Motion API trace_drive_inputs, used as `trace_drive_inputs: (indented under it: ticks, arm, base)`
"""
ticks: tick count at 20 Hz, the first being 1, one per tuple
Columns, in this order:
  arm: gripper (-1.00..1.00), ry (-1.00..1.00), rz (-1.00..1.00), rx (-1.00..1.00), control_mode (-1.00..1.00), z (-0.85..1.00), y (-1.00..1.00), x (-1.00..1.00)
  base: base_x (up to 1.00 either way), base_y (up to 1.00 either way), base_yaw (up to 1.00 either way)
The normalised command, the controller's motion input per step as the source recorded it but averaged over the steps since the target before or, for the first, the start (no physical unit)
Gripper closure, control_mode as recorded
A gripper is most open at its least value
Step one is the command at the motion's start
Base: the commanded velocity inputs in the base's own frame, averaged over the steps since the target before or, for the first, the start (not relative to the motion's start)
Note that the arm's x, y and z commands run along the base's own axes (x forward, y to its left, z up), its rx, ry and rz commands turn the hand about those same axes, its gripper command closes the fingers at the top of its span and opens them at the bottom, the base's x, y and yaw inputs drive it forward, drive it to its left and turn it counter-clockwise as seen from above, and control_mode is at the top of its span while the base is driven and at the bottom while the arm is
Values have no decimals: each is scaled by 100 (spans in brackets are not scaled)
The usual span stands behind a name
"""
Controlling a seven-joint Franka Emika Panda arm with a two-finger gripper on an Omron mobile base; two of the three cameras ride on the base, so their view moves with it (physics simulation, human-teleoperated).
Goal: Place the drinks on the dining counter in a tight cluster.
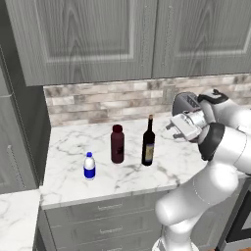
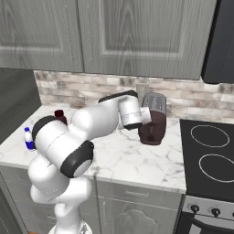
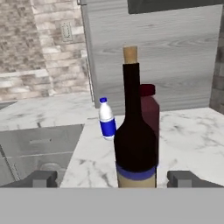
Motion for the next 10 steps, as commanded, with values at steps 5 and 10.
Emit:
trace_drive_inputs:
  ticks: [5, 10]
  arm:
    - [-100, -5, -1, 0, -100, -9, 8, 12]
    - [-100, -1, 0, 0, -100, -8, 6, 6]
  base:
    - [0, 0, 0]
    - [0, 0, 0]
